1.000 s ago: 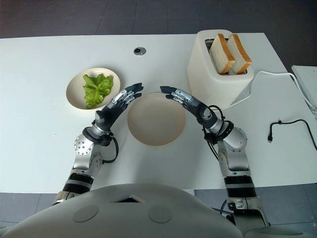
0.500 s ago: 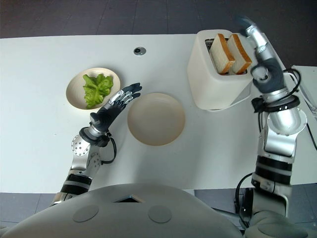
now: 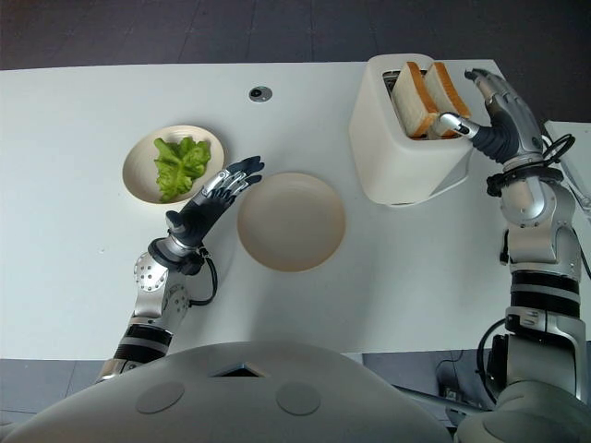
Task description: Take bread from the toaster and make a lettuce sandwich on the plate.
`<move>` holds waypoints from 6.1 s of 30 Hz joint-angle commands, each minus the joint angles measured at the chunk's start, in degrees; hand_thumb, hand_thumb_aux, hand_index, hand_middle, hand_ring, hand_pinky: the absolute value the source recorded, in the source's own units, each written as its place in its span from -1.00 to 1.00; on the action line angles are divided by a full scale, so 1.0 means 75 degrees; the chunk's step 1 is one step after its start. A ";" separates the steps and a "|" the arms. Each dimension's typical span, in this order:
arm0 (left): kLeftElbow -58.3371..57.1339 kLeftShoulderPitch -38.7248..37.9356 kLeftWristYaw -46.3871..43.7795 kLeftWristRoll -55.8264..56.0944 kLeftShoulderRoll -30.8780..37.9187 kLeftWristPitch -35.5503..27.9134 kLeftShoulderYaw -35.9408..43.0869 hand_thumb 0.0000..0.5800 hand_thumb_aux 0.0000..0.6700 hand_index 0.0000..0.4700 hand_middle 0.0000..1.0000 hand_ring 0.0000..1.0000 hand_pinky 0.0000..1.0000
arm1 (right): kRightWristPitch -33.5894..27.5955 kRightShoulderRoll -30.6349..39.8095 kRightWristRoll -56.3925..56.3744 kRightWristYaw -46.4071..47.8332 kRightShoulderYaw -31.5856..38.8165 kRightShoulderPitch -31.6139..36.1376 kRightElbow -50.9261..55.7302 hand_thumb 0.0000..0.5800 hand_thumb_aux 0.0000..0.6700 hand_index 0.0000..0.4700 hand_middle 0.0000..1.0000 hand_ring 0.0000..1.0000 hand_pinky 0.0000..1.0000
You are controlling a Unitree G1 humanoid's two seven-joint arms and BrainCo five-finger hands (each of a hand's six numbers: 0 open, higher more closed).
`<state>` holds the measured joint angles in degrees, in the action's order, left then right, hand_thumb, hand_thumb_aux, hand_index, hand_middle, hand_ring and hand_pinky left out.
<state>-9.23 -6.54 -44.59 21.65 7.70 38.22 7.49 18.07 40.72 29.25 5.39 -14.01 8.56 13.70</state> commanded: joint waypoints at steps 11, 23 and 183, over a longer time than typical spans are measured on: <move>-0.0026 -0.0031 -0.0066 0.0218 0.0003 -0.0089 -0.0104 -1.00 -1.00 -1.00 -1.00 -1.00 -1.00 | -0.0238 0.0216 -0.0812 0.0313 0.0147 -0.0036 -0.0218 1.00 1.00 1.00 -1.00 -1.00 -1.00; -0.0643 0.0498 0.0836 -0.0697 0.0202 0.0377 -0.0866 -1.00 -1.00 -1.00 -1.00 -1.00 -1.00 | 0.0288 -0.0120 -0.1611 -0.0298 0.0048 0.0645 -0.0369 1.00 1.00 1.00 0.04 0.04 0.04; -0.0627 0.2613 0.5370 -0.7014 0.1460 -0.1056 0.1968 -1.00 -1.00 -1.00 -1.00 -1.00 -1.00 | 0.0661 -0.0384 -0.1030 -0.1883 0.0331 0.0747 -0.0661 1.00 1.00 1.00 1.00 1.00 1.00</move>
<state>-14.20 13.57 -4.75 -31.83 18.61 30.40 23.13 22.05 39.10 24.20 -8.21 -10.03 13.20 9.82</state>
